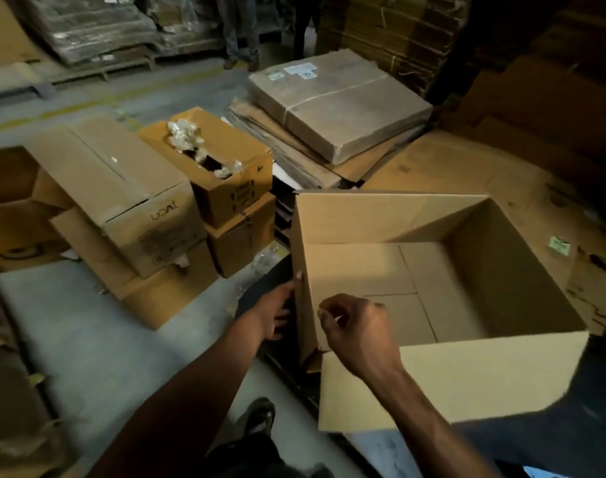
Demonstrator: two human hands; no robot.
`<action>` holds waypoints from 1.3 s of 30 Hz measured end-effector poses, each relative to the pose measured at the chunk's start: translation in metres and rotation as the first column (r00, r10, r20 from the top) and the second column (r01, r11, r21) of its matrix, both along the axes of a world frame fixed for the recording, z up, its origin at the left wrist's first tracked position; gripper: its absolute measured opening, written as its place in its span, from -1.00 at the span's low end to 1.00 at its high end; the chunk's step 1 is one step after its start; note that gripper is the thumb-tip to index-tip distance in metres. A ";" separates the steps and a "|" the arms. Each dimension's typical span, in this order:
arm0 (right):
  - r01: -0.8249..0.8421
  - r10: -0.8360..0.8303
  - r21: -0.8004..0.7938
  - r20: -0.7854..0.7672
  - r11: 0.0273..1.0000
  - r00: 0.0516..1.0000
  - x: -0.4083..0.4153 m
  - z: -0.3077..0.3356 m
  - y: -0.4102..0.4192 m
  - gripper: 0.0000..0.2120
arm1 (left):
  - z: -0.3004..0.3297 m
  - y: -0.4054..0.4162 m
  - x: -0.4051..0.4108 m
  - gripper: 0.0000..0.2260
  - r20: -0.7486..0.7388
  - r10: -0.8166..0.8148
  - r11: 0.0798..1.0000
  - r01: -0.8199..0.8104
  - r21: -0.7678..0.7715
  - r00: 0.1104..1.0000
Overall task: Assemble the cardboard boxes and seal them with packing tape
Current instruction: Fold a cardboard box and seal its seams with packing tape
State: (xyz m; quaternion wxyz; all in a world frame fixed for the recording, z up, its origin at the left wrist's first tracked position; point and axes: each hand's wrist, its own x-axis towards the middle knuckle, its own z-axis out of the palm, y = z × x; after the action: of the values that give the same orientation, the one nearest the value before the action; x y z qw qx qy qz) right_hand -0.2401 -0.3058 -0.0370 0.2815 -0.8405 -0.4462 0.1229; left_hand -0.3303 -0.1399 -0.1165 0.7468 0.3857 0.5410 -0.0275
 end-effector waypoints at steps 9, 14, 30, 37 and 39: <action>-0.133 0.132 -0.033 -0.006 0.991 0.991 0.005 -0.019 -0.015 -0.59 | -0.051 -0.022 -0.036 -0.02 0.051 0.291 0.936 -0.273 -0.220 0.955; -0.222 0.227 -0.110 0.035 0.969 0.973 0.011 -0.026 -0.018 -0.43 | -0.058 -0.002 -0.067 -0.15 0.041 0.371 0.910 -0.354 -0.216 0.928; -0.029 0.123 -0.233 0.398 0.972 0.909 0.098 -0.062 -0.108 -0.74 | 0.173 -0.004 0.003 -0.68 0.008 -0.235 0.558 0.128 0.820 0.972; 0.056 -0.071 0.168 0.083 0.984 0.994 0.040 -0.056 -0.086 -0.80 | 0.118 -0.095 0.090 -0.65 -0.606 -0.177 -0.112 0.596 0.795 0.775; 0.220 -0.259 0.250 0.136 0.943 0.956 0.060 -0.050 -0.116 -0.84 | 0.080 -0.118 0.094 -0.46 -0.707 -0.230 -0.135 0.698 0.704 0.669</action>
State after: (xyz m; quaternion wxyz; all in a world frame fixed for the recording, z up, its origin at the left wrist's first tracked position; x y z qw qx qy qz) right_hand -0.1799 -0.4219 -0.0873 0.3523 -0.8573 -0.3737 -0.0365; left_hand -0.2363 -0.2580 -0.0366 0.1129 0.9291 0.3520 -0.0033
